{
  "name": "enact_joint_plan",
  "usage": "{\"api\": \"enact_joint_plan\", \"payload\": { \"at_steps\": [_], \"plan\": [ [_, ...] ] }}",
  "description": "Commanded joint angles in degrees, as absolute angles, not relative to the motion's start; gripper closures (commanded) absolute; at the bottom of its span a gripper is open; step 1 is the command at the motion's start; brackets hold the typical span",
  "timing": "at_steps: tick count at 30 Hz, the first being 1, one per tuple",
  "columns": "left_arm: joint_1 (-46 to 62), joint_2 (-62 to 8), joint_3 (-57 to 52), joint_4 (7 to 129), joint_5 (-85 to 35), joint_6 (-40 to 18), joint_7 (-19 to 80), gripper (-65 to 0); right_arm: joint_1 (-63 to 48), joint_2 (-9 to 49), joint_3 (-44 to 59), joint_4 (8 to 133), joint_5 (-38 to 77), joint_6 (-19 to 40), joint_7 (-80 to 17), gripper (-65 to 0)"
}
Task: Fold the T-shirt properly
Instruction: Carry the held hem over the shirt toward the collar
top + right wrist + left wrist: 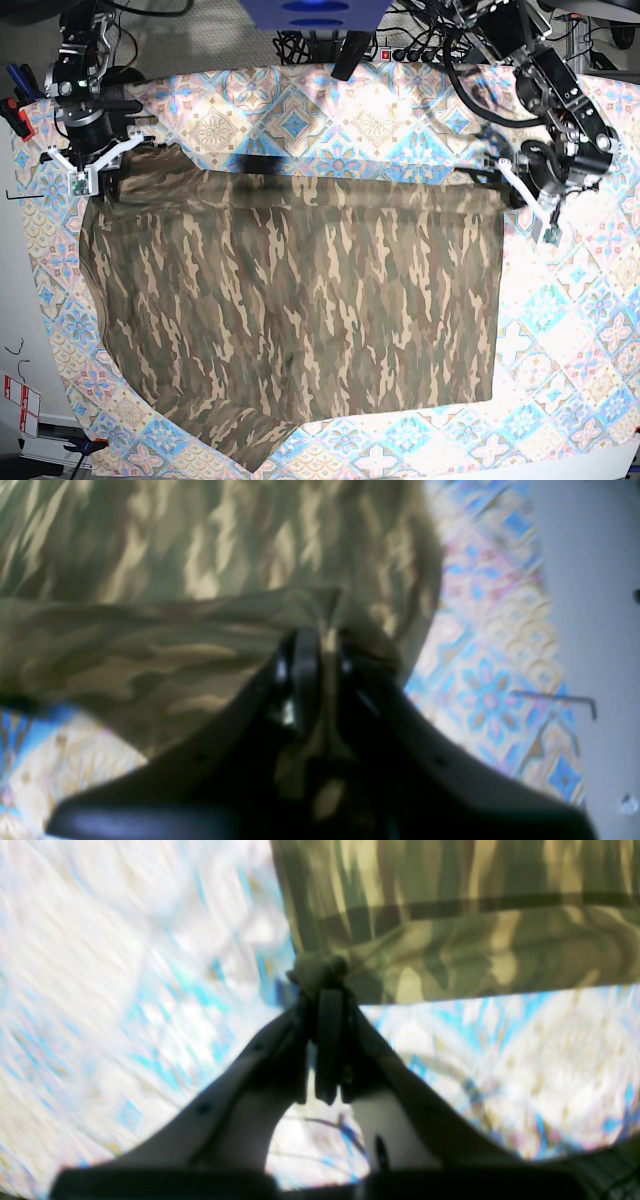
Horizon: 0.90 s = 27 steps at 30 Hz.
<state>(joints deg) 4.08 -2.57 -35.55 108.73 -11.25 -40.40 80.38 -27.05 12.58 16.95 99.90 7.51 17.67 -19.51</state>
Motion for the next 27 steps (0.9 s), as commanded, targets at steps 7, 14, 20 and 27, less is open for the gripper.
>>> {"api": "enact_joint_plan", "payload": {
  "at_steps": [7,14,20,27],
  "plan": [
    [-2.59,-3.30,-35.74,107.56,-3.47,-40.00,80.00,0.0,-20.35,13.32,17.10,100.97,7.52,16.92,-28.26,-4.1],
    [-7.69,-3.30,-33.89,99.30,0.13,-40.00,80.00,0.0,-12.00,13.67,17.01,100.35,7.25,17.71,-35.03,-4.1],
    [-11.21,-3.21,-33.89,98.59,4.62,-40.00,80.00,0.0,-4.97,13.67,16.66,96.04,7.08,24.04,-39.87,-4.1],
    [-15.25,-3.47,-33.80,85.93,7.96,-40.00,80.00,0.0,2.95,13.76,14.02,87.25,6.29,24.84,-40.13,-4.1]
  ]
}}
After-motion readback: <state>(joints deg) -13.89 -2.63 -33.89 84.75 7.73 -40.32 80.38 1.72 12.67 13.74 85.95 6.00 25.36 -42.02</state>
